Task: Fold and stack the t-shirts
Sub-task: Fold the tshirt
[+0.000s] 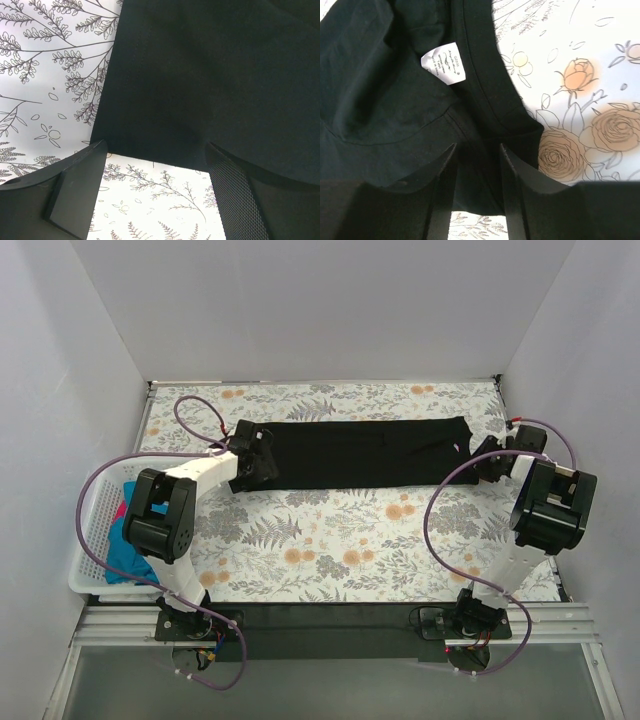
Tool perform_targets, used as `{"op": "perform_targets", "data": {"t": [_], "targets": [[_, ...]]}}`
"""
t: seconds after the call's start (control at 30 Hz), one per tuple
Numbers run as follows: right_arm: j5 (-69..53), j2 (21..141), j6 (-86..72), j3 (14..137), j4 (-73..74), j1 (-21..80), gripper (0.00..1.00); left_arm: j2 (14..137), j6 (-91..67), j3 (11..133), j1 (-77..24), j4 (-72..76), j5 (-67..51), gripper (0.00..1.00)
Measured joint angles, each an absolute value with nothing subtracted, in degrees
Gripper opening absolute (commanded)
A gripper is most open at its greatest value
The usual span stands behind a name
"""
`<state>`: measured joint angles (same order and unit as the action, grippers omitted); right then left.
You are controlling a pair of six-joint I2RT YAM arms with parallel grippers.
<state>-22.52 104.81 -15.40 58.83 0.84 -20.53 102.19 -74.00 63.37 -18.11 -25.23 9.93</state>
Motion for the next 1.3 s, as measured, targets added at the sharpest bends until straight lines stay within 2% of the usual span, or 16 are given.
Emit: {"op": "perform_targets", "data": {"t": [0.1,0.27,0.5,0.83,1.07,1.2,1.23,1.3], "targets": [[-23.86,105.27,-14.7,58.81,0.49,-20.56,0.31,102.35,-73.97,63.51,-18.11,-25.36,10.02,0.78],[-24.97,104.22,-14.57,57.08,-1.06,-20.58,0.01,103.0,-74.39,64.38,-18.11,-26.5,10.5,0.78],[-23.88,98.94,-15.88,50.57,-1.93,-23.09,0.01,103.31,-76.34,64.71,-17.39,-27.46,10.66,0.73],[-22.17,95.85,-18.81,44.58,-2.24,-26.79,0.01,101.89,-78.89,62.37,-15.77,-25.8,8.1,0.72],[-19.62,92.07,-22.7,40.32,-3.36,-30.0,0.01,96.25,-81.41,54.78,-15.22,-24.12,6.81,0.69],[-15.49,87.7,-23.75,36.91,-3.31,-31.14,0.11,89.21,-83.57,48.14,-15.27,-24.8,5.89,0.72],[-14.72,86.61,-23.88,36.14,-3.05,-31.16,0.21,87.83,-83.9,47.09,-15.51,-25.67,5.96,0.73],[-13.5,84.29,-24.12,34.87,-2.39,-31.03,0.29,84.99,-84.58,45.23,-16.71,-28.58,5.98,0.75]]}}
